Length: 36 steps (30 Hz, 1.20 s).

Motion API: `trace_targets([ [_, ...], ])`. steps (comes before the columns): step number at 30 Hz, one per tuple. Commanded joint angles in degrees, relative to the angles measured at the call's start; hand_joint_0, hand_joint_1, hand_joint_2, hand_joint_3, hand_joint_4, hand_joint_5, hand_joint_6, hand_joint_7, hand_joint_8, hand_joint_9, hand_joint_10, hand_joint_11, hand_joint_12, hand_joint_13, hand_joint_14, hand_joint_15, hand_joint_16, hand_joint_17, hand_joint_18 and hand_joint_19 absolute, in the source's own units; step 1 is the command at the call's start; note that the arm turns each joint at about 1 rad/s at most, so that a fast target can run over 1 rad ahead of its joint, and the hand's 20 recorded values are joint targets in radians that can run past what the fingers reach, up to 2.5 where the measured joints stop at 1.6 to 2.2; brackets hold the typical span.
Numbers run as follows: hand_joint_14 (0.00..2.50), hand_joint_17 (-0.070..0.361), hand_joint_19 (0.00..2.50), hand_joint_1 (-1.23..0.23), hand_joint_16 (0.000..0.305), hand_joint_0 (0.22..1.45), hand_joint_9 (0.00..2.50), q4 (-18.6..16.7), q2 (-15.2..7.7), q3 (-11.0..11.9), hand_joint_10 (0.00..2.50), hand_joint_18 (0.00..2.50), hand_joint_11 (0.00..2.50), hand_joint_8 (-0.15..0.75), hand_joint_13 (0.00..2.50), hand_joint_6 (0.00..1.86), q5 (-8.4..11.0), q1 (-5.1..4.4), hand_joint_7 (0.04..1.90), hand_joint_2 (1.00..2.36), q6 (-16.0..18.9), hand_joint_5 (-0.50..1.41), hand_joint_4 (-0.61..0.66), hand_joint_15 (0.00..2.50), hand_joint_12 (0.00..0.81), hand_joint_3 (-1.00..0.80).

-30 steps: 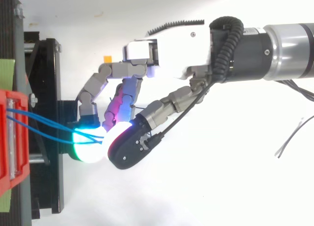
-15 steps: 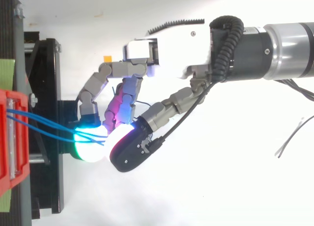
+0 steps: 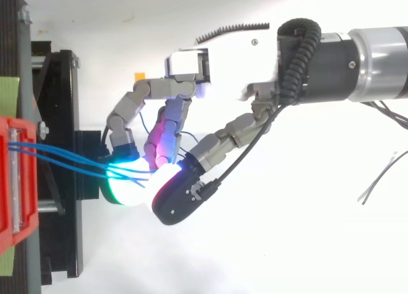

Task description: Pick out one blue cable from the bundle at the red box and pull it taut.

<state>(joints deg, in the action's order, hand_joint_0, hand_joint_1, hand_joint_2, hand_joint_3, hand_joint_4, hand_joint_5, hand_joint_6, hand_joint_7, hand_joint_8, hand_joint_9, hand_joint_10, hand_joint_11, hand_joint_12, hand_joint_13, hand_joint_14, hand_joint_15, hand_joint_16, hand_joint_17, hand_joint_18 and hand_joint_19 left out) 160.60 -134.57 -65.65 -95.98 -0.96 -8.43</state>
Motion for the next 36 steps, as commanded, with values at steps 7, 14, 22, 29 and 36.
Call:
trace_targets([
  [7, 0.02, 0.083, 0.57, -0.9, 0.037, 0.75, 1.33, 0.6, 0.4, 0.0, 0.03, 0.87, 0.68, 0.255, 1.02, 0.99, 0.0, -0.01, 0.77, 1.0, 0.0, -0.09, -0.31, 0.47, 0.292, -0.5],
  [14, 0.02, 0.084, 0.59, -0.84, 0.037, 0.62, 1.37, 0.6, 0.4, 0.0, 0.03, 0.87, 0.67, 0.263, 1.02, 0.96, 0.0, 0.08, 0.7, 1.0, 0.0, -0.07, -0.18, 0.47, 0.294, -0.5],
  [22, 0.02, 0.095, 0.61, -0.6, 0.042, 0.52, 1.4, 0.6, 0.5, 0.0, 0.02, 0.9, 0.64, 0.281, 1.02, 0.9, 0.0, 0.08, 0.74, 1.0, 0.0, -0.06, -0.09, 0.43, 0.306, -0.5],
  [29, 0.02, 0.092, 0.64, -0.59, 0.041, 0.56, 1.33, 0.5, 0.5, 0.0, 0.02, 0.85, 0.59, 0.275, 0.92, 0.87, 0.0, 0.08, 0.79, 1.0, 0.0, -0.07, -0.08, 0.4, 0.268, -0.5],
  [36, 0.02, 0.093, 0.66, -0.61, 0.041, 0.57, 1.33, 0.5, 0.5, 0.0, 0.02, 0.84, 0.6, 0.285, 0.9, 0.87, 0.0, 0.08, 0.8, 1.02, 0.0, -0.06, -0.09, 0.39, 0.254, -0.31],
])
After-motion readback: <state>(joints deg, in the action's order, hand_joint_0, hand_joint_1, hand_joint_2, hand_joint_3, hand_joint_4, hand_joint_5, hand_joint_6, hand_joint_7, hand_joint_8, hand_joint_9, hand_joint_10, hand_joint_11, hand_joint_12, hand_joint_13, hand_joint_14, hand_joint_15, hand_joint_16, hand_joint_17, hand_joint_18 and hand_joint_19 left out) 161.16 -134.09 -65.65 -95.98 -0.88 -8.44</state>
